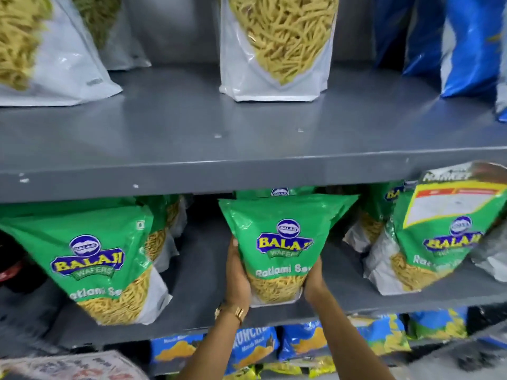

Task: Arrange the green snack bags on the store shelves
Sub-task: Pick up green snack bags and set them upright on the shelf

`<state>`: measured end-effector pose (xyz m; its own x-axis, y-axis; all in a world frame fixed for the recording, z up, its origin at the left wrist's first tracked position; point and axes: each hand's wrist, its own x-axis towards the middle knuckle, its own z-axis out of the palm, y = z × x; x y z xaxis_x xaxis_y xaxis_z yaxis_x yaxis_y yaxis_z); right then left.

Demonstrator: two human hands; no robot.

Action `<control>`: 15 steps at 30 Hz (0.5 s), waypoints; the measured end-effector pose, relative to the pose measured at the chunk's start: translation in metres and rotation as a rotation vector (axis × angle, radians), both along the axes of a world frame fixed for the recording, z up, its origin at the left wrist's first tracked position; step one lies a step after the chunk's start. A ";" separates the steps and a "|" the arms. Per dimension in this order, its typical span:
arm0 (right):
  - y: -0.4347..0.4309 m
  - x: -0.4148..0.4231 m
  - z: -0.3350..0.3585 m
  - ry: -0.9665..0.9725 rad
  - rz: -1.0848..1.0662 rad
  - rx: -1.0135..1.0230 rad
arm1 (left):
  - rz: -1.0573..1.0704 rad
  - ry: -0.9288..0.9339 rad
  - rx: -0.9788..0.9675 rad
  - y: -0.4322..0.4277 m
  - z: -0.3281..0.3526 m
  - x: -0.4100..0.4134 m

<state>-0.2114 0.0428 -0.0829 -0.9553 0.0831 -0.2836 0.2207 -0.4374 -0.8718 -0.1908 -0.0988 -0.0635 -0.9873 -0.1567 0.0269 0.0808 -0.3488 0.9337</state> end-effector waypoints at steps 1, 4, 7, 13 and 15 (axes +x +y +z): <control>-0.003 0.000 -0.002 -0.013 0.058 -0.028 | -0.018 -0.015 0.066 0.000 -0.003 -0.001; -0.004 -0.001 -0.011 0.000 0.136 0.006 | -0.043 -0.104 0.145 -0.003 -0.007 -0.002; -0.002 -0.007 -0.015 0.030 0.181 -0.034 | -0.005 -0.123 0.169 -0.004 -0.014 -0.005; 0.004 -0.010 -0.011 0.053 0.156 -0.055 | 0.054 -0.142 0.187 0.011 -0.013 -0.004; 0.004 -0.009 -0.009 0.073 0.143 -0.028 | 0.076 -0.136 0.143 0.012 -0.010 -0.001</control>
